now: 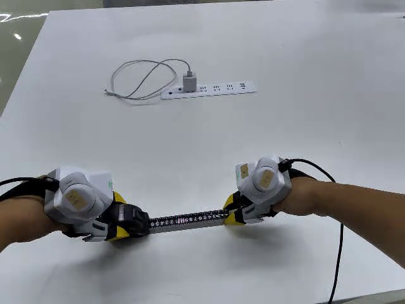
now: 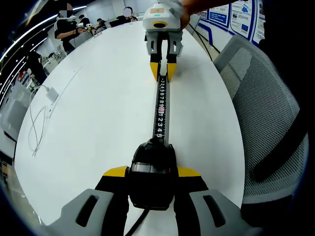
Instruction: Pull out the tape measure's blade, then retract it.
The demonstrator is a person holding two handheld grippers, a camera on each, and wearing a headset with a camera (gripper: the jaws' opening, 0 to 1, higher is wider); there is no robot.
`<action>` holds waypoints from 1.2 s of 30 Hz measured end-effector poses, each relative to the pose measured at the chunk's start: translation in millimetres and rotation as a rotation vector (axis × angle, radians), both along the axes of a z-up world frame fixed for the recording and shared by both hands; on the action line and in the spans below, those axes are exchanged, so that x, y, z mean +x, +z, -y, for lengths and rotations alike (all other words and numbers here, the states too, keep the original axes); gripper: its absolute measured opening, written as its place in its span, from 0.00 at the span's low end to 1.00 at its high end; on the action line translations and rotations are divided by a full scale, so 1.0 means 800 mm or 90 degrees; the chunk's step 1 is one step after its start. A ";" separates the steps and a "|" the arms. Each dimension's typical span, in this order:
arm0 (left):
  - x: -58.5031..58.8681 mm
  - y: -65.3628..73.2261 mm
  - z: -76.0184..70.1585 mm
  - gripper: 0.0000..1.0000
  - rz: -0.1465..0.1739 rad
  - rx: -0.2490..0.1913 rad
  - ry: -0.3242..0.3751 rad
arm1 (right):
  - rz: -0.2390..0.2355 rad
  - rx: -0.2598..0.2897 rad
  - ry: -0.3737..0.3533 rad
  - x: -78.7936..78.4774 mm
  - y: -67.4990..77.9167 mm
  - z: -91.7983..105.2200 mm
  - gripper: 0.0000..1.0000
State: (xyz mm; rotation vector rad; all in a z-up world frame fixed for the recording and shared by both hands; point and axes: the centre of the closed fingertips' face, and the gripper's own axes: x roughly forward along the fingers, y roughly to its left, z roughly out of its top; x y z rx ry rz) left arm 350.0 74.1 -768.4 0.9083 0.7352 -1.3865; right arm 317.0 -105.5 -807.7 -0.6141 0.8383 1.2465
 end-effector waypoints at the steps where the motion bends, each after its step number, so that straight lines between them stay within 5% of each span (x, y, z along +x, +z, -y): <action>1: 0.000 0.000 0.000 0.30 0.000 0.000 0.000 | 0.001 -0.001 0.002 0.000 0.000 0.001 0.09; 36: 0.000 0.001 0.001 0.30 0.000 -0.002 0.003 | -0.002 -0.008 -0.005 -0.003 0.003 0.025 0.09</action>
